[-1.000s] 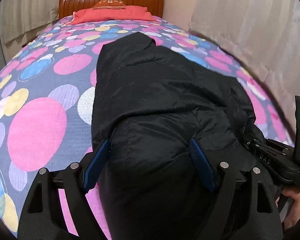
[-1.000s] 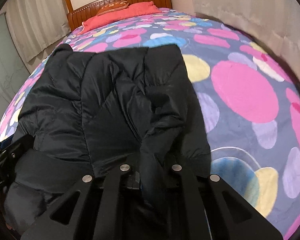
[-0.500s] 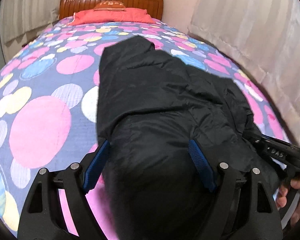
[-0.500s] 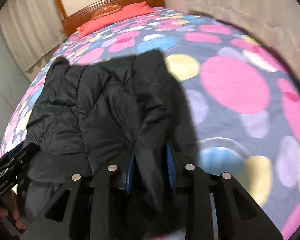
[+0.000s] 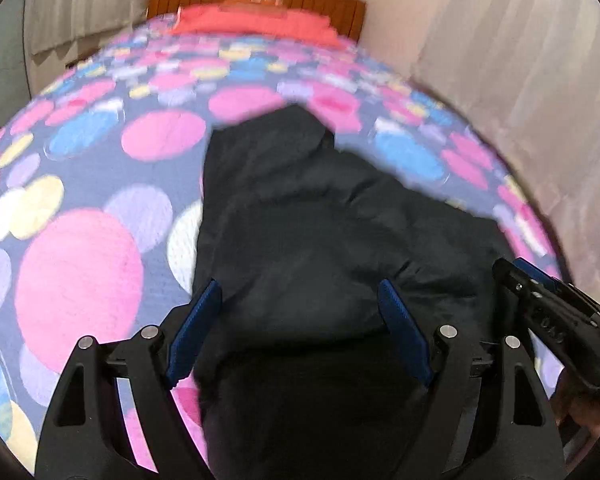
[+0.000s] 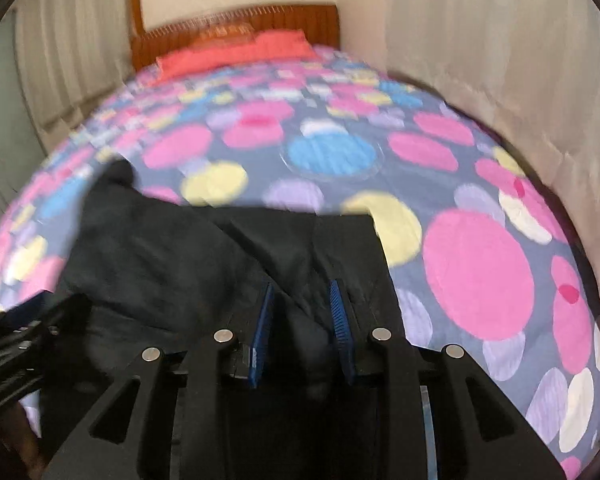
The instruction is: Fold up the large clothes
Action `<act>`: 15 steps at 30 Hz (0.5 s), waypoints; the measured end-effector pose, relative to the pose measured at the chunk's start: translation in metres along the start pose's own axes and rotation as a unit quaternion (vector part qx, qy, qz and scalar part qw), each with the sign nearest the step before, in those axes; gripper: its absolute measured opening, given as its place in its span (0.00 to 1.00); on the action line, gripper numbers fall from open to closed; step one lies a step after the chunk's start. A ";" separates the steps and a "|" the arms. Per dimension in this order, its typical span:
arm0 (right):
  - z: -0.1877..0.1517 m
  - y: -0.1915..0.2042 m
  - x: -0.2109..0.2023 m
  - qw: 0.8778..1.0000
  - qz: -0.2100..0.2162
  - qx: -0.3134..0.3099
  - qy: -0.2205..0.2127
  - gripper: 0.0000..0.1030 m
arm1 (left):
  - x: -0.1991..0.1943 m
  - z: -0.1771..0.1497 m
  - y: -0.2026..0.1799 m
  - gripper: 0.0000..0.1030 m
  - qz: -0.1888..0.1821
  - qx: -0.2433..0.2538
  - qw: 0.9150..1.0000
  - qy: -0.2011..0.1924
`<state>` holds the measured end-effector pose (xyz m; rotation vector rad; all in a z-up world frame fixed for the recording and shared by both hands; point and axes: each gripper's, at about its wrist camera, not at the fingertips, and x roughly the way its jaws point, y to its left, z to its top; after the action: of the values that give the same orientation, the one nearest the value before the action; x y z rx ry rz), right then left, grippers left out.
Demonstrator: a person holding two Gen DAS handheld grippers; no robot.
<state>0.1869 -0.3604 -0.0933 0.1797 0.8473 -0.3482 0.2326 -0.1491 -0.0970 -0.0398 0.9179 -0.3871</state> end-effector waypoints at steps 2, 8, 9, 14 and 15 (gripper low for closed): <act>-0.010 -0.007 0.016 1.000 0.006 0.005 0.012 0.31 | 0.008 -0.002 -0.003 0.84 0.006 0.005 1.000 0.002; -0.031 -0.008 0.041 1.000 0.005 0.000 -0.004 0.33 | 0.027 -0.011 -0.006 0.88 0.023 0.022 0.999 0.002; -0.032 -0.008 0.044 1.000 0.005 0.001 -0.006 0.33 | 0.029 -0.012 -0.006 0.88 0.025 0.023 0.999 0.002; -0.038 -0.010 0.053 1.000 0.011 0.012 -0.016 0.33 | 0.040 -0.016 -0.008 0.89 0.039 0.029 0.999 -0.007; -0.039 -0.010 0.054 1.000 0.011 0.014 -0.016 0.33 | 0.042 -0.016 -0.008 0.89 0.041 0.030 0.999 -0.009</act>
<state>0.1889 -0.3707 -0.1597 0.2081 0.8077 -0.3408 0.2401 -0.1687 -0.1372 0.0494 0.8858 -0.3373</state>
